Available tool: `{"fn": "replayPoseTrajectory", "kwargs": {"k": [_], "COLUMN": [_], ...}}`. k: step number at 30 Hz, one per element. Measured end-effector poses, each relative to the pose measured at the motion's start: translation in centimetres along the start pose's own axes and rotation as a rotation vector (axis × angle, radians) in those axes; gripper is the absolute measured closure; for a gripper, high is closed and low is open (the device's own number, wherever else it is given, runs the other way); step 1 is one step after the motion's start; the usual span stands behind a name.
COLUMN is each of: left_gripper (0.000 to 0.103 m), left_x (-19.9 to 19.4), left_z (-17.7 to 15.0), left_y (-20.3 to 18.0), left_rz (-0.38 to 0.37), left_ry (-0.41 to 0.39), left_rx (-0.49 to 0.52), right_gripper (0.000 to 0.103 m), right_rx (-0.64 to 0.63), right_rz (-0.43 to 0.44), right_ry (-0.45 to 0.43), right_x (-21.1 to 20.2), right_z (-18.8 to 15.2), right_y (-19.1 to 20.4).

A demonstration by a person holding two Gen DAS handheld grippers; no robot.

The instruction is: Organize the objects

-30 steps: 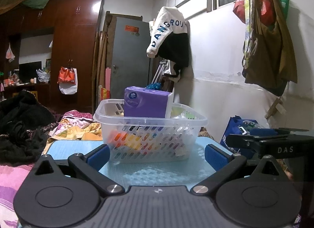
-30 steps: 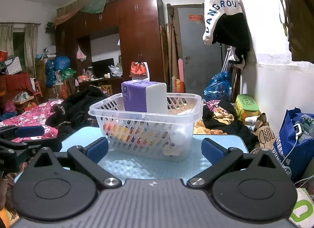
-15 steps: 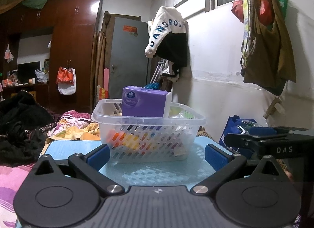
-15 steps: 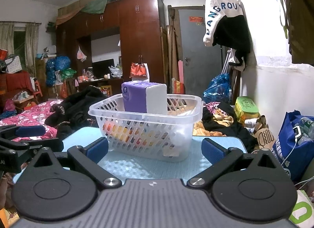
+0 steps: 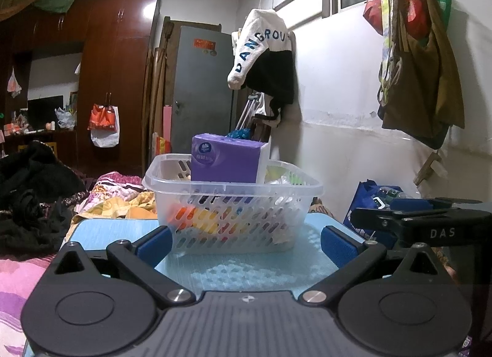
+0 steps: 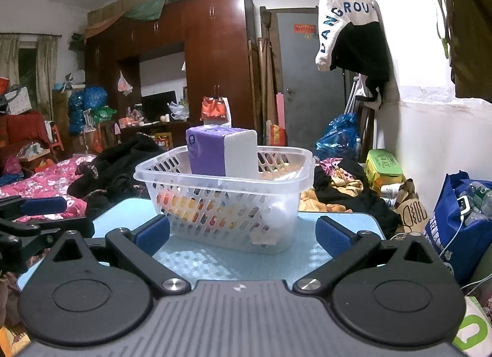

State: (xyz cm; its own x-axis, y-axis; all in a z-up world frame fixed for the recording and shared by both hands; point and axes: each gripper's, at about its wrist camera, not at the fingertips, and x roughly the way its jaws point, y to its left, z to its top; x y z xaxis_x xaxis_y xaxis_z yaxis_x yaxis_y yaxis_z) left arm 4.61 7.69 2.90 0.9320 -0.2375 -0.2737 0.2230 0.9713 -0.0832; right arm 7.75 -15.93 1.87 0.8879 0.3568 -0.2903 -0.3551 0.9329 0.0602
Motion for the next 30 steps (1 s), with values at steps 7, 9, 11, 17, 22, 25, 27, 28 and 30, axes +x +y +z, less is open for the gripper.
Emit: {"fn": "replayPoseTrajectory", "kwargs": {"k": [7,9,11,17,22,25,27,28,30], "left_gripper": [0.0,0.0,0.0,0.0,0.0,0.0,0.0,0.0,0.0], "left_x": [0.11,0.17,0.27,0.2,0.19,0.22,0.28,0.31,0.36], "left_z": [-0.11,-0.16,-0.21,-0.31,-0.34,-0.4,-0.45,-0.45,-0.51], "left_y": [0.02,-0.01,-0.14,-0.39,-0.43,-0.53,-0.67,-0.73,-0.84], "left_rz": [0.003,0.003,0.005,0.002,0.004,0.0,-0.001,-0.002,-0.006], "left_ry": [0.002,0.004,0.007,0.008,0.009,0.009,0.01,0.01,0.011], "left_rx": [0.003,0.006,0.009,0.018,0.018,0.02,0.023,0.024,0.027], "right_gripper": [0.0,0.0,0.0,0.0,0.0,0.0,0.0,0.0,0.0], "right_rx": [-0.007,-0.012,-0.012,-0.024,-0.031,-0.03,-0.029,-0.029,-0.029], "right_rz": [0.0,-0.001,-0.001,0.009,0.013,0.013,0.013,0.013,0.013], "right_ry": [0.006,0.005,0.007,0.005,0.009,0.011,0.013,0.013,0.013], "right_x": [0.1,0.06,0.08,-0.23,-0.13,-0.07,0.01,0.0,0.01], "right_z": [-0.14,-0.18,-0.19,-0.31,-0.39,-0.43,-0.44,-0.48,-0.47], "right_y": [0.13,0.21,0.17,0.21,0.35,0.34,0.26,0.25,0.22]}}
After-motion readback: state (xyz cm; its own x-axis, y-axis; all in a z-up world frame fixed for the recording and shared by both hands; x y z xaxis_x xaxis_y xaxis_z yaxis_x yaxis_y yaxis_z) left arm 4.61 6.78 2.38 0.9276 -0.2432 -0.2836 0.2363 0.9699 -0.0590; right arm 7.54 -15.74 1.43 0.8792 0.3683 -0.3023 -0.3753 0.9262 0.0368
